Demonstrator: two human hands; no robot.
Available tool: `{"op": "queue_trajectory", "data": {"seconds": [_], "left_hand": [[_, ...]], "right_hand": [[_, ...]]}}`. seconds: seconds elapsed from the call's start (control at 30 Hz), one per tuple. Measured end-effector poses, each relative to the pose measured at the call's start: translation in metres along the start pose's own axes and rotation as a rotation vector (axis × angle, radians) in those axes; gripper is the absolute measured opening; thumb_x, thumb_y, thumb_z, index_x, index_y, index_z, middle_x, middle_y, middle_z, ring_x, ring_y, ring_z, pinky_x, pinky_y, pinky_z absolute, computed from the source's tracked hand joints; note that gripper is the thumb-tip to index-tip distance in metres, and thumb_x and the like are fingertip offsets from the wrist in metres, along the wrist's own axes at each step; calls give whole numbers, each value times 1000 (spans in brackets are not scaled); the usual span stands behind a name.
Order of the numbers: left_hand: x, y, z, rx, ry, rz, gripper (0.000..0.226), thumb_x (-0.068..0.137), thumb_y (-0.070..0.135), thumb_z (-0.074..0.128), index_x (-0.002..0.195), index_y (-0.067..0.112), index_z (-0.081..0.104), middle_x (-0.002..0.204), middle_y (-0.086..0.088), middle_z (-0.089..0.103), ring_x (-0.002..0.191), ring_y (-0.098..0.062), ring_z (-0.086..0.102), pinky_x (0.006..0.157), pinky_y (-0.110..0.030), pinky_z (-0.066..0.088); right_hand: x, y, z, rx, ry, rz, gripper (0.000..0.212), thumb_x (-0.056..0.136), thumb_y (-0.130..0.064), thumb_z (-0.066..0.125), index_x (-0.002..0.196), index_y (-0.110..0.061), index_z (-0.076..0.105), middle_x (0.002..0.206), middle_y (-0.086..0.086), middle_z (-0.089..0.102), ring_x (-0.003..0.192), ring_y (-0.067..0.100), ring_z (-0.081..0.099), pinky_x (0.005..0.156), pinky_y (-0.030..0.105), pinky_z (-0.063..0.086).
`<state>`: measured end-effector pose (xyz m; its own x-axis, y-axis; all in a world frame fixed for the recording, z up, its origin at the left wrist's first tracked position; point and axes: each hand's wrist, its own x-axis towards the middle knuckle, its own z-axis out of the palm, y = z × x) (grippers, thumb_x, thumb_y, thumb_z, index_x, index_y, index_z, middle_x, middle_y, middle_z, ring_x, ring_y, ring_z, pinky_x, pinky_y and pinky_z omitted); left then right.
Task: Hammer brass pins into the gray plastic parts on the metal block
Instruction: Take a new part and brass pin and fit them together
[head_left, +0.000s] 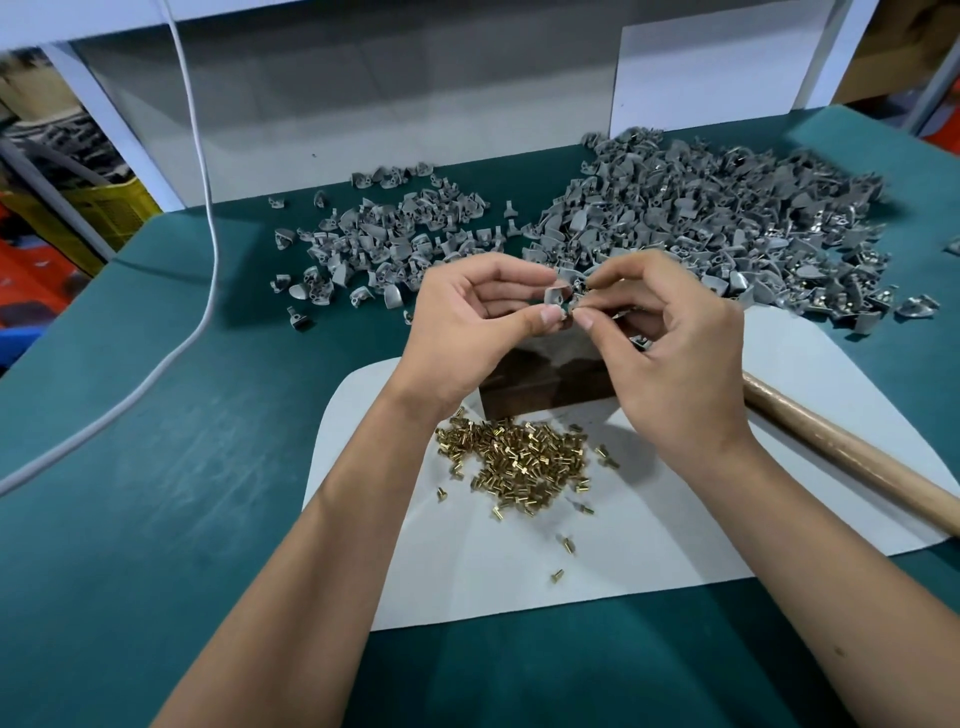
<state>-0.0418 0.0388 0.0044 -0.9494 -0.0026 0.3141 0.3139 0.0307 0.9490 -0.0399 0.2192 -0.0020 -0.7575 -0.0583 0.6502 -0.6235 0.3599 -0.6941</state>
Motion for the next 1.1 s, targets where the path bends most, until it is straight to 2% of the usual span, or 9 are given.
{"op": "queue_trajectory", "data": {"seconds": [0.13, 0.23, 0.4, 0.6, 0.73, 0.87, 0.97, 1.1], "left_hand": [[-1, 0, 3, -14, -32, -26, 22, 77, -10, 80, 97, -5, 74, 99, -17, 78, 88, -29, 77, 83, -39, 63], [-2, 3, 7, -11, -41, -36, 20, 78, -12, 79, 95, -2, 75, 100, -19, 78, 89, -31, 76, 83, -39, 63], [-3, 9, 12, 23, -35, -49, 20, 78, -13, 79, 92, 1, 76, 95, -19, 78, 82, -23, 76, 76, -31, 63], [-3, 9, 17, 94, 9, -67, 18, 77, -13, 80, 89, 0, 76, 93, -20, 78, 89, -36, 76, 87, -46, 62], [-3, 7, 19, 150, 26, -66, 17, 77, -11, 81, 86, 3, 77, 90, -17, 78, 87, -34, 77, 87, -52, 62], [-2, 5, 23, 196, 44, -57, 17, 78, -10, 81, 85, 5, 77, 90, -13, 78, 87, -29, 77, 87, -49, 62], [-2, 4, 23, 196, 37, -49, 16, 78, -11, 81, 86, 3, 76, 93, -15, 78, 90, -30, 77, 88, -48, 62], [-3, 5, 21, 210, 2, -29, 22, 76, -10, 83, 90, 5, 75, 93, -13, 78, 85, -22, 77, 82, -34, 63]], "right_hand": [[0, -1, 0, -17, 23, -13, 20, 88, -12, 79, 104, -16, 67, 94, -10, 74, 92, 1, 72, 81, 29, 61], [1, -1, -1, -16, 37, -10, 19, 87, -11, 79, 102, -16, 67, 92, -10, 74, 90, 2, 73, 80, 28, 61], [0, 0, 0, -44, 31, -47, 16, 88, -6, 75, 98, -14, 66, 88, -9, 68, 85, 6, 70, 75, 27, 60], [0, -1, 5, -183, -17, -126, 19, 86, 6, 67, 93, -8, 57, 84, -2, 58, 73, 14, 55, 65, 30, 49], [-1, -3, 8, -226, -22, -113, 22, 84, 11, 63, 92, -7, 53, 82, 1, 55, 72, 19, 51, 63, 31, 45], [-1, -4, 10, -208, -16, -84, 24, 82, 13, 62, 92, -6, 51, 82, 1, 54, 71, 19, 51, 62, 33, 45], [-1, -3, 10, -200, 11, -70, 25, 81, 12, 64, 93, -7, 52, 82, 1, 56, 71, 18, 55, 63, 28, 47], [0, 0, 6, -161, 16, -35, 21, 86, 4, 69, 96, -9, 55, 83, -2, 61, 72, 12, 60, 66, 31, 54]]}}
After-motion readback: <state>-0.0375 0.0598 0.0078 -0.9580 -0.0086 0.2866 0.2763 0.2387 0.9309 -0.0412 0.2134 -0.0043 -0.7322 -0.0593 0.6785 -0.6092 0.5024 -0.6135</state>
